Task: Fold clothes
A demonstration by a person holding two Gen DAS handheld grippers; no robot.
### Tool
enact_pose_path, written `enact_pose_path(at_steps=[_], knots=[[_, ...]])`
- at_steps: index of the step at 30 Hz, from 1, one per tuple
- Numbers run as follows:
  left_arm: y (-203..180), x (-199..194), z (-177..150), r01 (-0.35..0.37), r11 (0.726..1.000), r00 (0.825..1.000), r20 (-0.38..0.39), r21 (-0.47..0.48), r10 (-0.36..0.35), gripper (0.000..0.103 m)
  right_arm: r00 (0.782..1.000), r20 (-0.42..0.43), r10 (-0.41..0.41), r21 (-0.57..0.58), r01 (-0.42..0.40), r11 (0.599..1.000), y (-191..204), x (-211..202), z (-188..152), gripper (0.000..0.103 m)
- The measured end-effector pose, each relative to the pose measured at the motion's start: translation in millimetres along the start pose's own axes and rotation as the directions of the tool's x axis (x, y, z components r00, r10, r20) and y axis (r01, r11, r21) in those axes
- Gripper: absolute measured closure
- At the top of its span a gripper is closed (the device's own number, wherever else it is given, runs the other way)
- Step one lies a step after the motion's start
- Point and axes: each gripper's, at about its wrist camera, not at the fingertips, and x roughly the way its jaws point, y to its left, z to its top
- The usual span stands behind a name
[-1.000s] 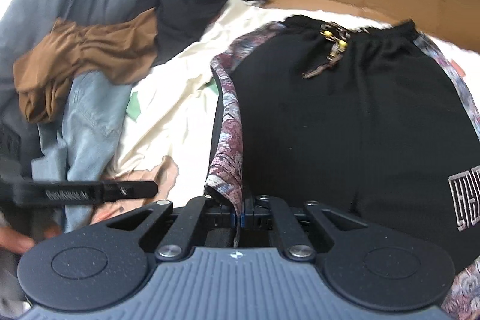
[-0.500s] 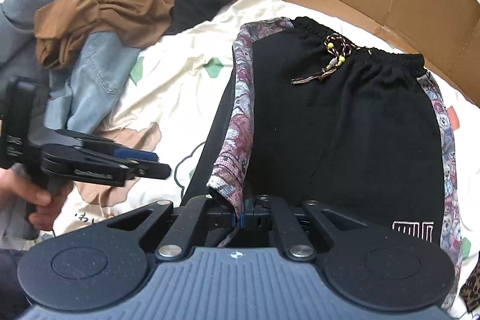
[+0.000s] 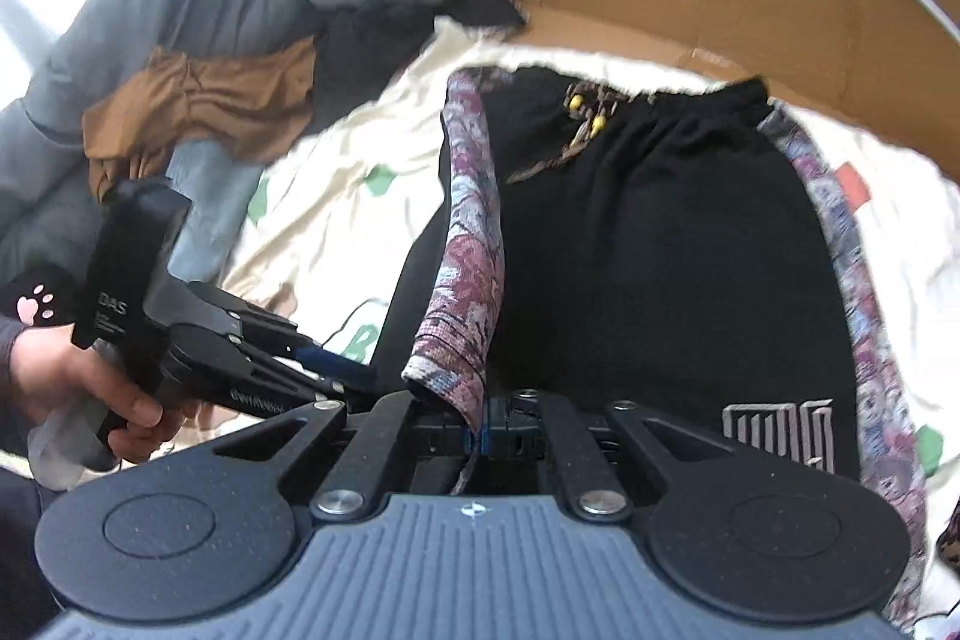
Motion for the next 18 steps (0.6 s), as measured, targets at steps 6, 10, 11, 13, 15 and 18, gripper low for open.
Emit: enact_pose_path(at_steps=[6,10,11,13,15,18], knots=[[-22,13,21,-0.046,0.998,0.997,-0.064,0.048,0.049,0.061,0.999,0.043,0.001,-0.03,0.0,1.0,-26,-12,-14,0.102],[-32,26,27,-0.059,0.997,0.993,-0.1,0.044,0.063,0.061,0.998,0.066,0.019,-0.014,-0.018,1.0,-42,-16,-30,0.102],[-36,29,27,-0.065,0.996,0.992,-0.102,0.06,0.07,0.061,0.997,0.069,0.021,-0.007,-0.021,1.0,-48,-18,-34,0.102],[-42,34,28,-0.069,0.994,0.991,-0.108,0.088,0.078,0.061,0.997,0.075,0.019,0.019,-0.02,1.0,-62,-23,-42,0.102],[-46,39,28,-0.067,0.992,0.99,-0.115,0.103,0.078,0.061,0.996,0.087,0.016,0.069,-0.022,0.997,-78,-28,-48,0.102],[-47,43,27,-0.056,0.996,0.992,-0.11,0.071,0.064,0.061,0.995,0.1,-0.012,0.142,-0.002,0.99,-98,-33,-60,0.102]])
